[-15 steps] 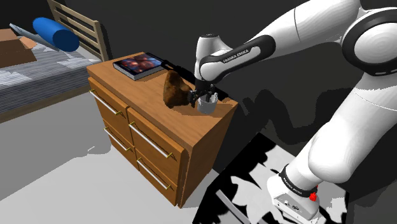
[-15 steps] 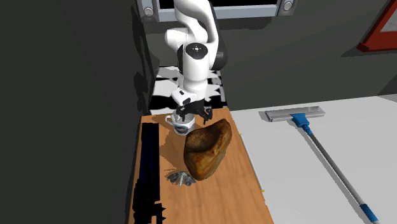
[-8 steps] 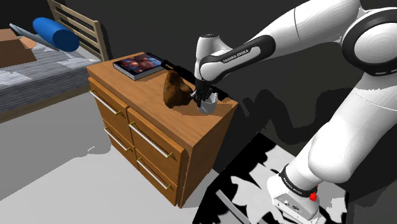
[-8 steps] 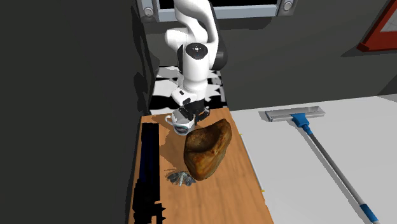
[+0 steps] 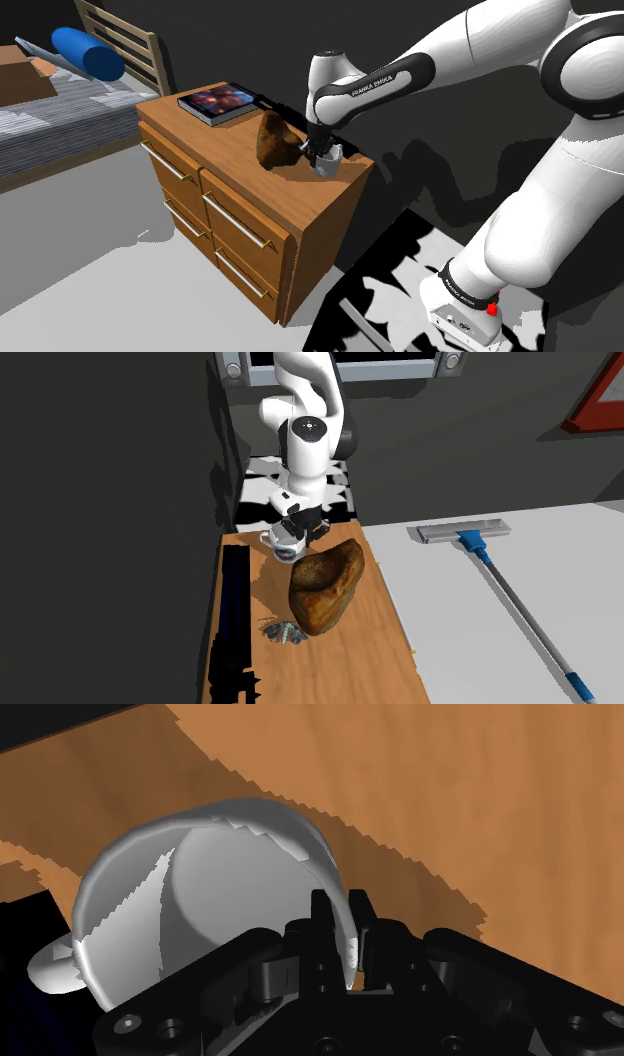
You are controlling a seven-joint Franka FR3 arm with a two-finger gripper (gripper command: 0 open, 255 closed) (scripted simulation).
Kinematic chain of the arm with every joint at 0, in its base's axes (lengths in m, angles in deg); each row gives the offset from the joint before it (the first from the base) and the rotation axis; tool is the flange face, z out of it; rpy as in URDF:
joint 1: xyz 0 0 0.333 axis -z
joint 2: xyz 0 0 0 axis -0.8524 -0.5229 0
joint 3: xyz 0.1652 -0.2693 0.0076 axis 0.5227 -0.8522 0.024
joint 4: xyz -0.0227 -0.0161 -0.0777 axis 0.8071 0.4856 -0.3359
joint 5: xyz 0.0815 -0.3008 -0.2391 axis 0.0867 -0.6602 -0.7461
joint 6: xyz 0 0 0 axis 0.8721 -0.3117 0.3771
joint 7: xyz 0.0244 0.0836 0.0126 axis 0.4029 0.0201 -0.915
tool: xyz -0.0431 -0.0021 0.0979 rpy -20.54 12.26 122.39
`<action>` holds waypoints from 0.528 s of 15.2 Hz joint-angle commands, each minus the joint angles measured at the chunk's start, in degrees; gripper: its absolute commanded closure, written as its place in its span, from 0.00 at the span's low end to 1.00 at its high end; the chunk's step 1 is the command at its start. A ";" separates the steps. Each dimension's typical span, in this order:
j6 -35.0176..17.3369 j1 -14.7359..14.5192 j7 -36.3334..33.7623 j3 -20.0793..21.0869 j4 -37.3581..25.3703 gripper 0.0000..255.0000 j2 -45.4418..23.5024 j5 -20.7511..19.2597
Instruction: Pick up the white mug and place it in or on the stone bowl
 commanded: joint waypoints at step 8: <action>6.46 0.04 0.60 0.03 -3.00 1.00 3.48 0.54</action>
